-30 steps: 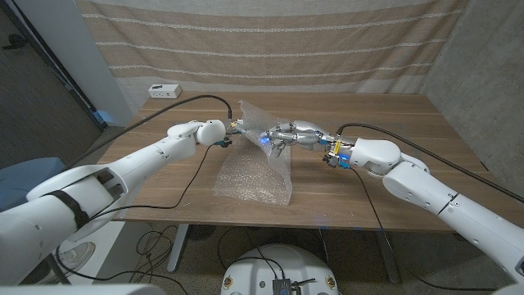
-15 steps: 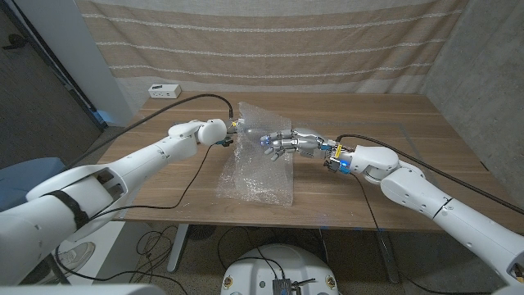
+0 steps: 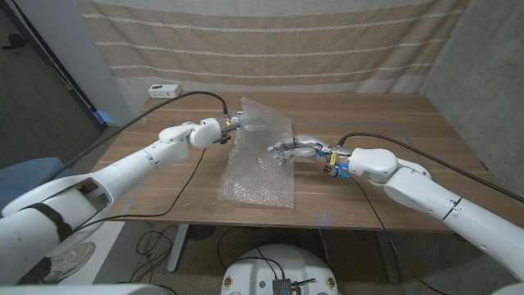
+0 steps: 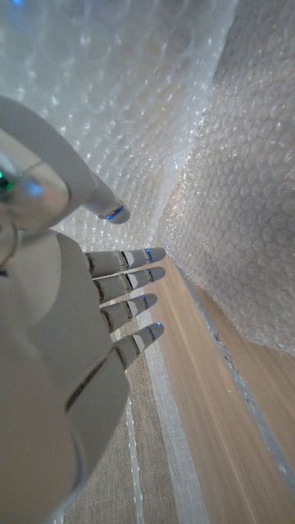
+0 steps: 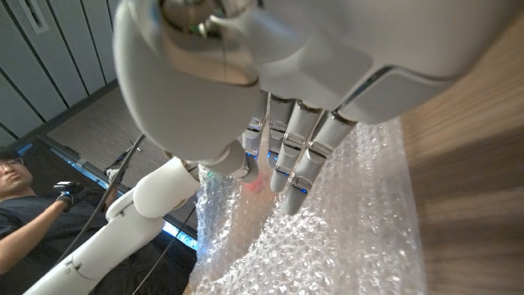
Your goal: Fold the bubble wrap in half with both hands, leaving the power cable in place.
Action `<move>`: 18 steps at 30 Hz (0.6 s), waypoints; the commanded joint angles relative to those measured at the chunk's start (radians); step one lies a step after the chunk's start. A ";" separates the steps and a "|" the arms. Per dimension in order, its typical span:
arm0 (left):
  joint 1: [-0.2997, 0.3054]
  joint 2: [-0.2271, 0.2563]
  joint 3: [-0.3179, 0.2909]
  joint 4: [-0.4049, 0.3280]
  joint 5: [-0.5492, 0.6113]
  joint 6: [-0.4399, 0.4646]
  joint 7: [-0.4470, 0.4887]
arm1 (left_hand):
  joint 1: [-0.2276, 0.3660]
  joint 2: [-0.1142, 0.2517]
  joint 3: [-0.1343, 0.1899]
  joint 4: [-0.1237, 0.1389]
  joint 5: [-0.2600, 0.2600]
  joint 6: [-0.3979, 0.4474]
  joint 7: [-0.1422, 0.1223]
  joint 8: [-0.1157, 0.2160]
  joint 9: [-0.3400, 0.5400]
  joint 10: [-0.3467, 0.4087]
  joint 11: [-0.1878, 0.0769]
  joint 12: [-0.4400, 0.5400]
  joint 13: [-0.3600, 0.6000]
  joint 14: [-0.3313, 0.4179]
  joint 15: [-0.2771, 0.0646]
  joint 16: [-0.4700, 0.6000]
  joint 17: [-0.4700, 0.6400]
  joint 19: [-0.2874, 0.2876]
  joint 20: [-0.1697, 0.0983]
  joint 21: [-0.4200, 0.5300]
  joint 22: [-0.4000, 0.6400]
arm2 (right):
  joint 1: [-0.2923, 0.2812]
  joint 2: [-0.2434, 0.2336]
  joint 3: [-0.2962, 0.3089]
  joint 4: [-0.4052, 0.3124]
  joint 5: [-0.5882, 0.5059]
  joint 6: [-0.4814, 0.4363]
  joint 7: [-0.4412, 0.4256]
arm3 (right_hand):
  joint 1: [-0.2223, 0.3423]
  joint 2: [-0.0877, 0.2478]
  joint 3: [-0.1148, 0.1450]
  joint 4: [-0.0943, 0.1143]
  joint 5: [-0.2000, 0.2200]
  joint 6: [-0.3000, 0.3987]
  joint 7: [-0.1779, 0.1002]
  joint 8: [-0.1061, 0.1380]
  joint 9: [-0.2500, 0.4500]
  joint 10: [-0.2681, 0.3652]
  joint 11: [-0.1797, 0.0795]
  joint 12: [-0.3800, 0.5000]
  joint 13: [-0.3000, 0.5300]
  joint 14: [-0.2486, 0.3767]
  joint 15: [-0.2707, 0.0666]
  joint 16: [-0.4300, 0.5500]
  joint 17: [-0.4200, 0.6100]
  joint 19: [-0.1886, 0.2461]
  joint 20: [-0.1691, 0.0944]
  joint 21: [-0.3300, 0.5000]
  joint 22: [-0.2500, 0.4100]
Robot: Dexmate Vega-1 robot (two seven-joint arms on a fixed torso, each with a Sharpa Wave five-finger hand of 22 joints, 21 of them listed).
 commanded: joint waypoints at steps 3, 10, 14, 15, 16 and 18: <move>0.090 0.073 -0.093 -0.144 0.041 0.045 0.094 | 0.045 0.025 0.014 -0.050 0.009 0.044 0.011 0.007 0.006 0.036 -0.004 0.006 0.004 0.040 -0.004 0.008 0.003 0.022 0.001 0.007 -0.001 | 0.048 -0.017 -0.067 -0.050 -0.174 -0.123 -0.053 | 0.015 -0.006 0.017 -0.004 -0.001 0.024 -0.008 0.003 0.002 0.006 -0.015 -0.007 0.001 0.001 -0.076 0.009 0.000 0.003 -0.070 -0.001 0.004; 0.150 0.113 -0.149 -0.225 0.071 0.083 0.164 | 0.088 0.033 0.007 -0.102 0.014 0.139 0.039 0.020 0.011 0.130 0.014 0.031 0.011 0.135 0.001 0.031 0.011 0.056 0.003 0.017 0.002 | 0.077 -0.005 -0.101 -0.045 -0.228 -0.181 -0.047 | -0.019 -0.015 0.000 0.019 -0.023 0.033 -0.014 0.002 0.002 0.010 -0.019 -0.011 0.000 -0.011 -0.078 0.012 0.003 0.009 -0.068 0.000 0.004; 0.197 0.141 -0.190 -0.279 0.095 0.109 0.232 | 0.094 0.040 -0.010 -0.104 0.018 0.221 0.062 0.037 0.017 0.197 0.027 0.049 0.019 0.214 -0.005 0.054 0.021 0.097 -0.001 0.035 0.008 | 0.099 0.004 -0.122 -0.038 -0.257 -0.205 -0.034 | -0.021 -0.014 0.001 0.021 -0.025 0.034 -0.017 0.002 0.002 0.011 -0.021 -0.011 0.000 -0.011 -0.078 0.012 0.003 0.007 -0.068 -0.001 0.003; 0.209 0.147 -0.200 -0.292 0.104 0.117 0.251 | 0.093 0.043 -0.016 -0.100 0.019 0.232 0.067 0.038 0.019 0.218 0.030 0.057 0.024 0.239 -0.007 0.063 0.025 0.111 -0.002 0.042 0.010 | 0.102 0.006 -0.126 -0.036 -0.262 -0.208 -0.032 | -0.021 -0.012 0.002 0.021 -0.026 0.034 -0.017 0.001 0.003 0.011 -0.022 -0.011 0.000 -0.011 -0.079 0.012 0.003 0.004 -0.068 -0.003 0.003; 0.221 0.151 -0.210 -0.302 0.113 0.123 0.276 | 0.094 0.046 -0.021 -0.097 0.020 0.255 0.070 0.045 0.021 0.238 0.034 0.065 0.028 0.263 -0.012 0.074 0.031 0.126 -0.009 0.050 0.012 | 0.105 0.009 -0.128 -0.035 -0.265 -0.212 -0.030 | -0.021 -0.012 0.002 0.021 -0.027 0.035 -0.018 0.001 0.003 0.011 -0.022 -0.012 0.000 -0.011 -0.079 0.012 0.003 0.004 -0.068 -0.003 0.003; 0.249 0.161 -0.233 -0.320 0.128 0.131 0.334 | 0.099 0.051 -0.032 -0.094 0.023 0.304 0.069 0.062 0.029 0.281 0.038 0.084 0.039 0.304 -0.007 0.096 0.044 0.158 -0.024 0.067 0.017 | 0.112 0.013 -0.135 -0.033 -0.275 -0.220 -0.028 | -0.020 -0.009 0.005 0.020 -0.029 0.035 -0.020 0.001 0.003 0.011 -0.023 -0.012 0.000 -0.012 -0.079 0.013 0.003 0.004 -0.069 -0.003 0.003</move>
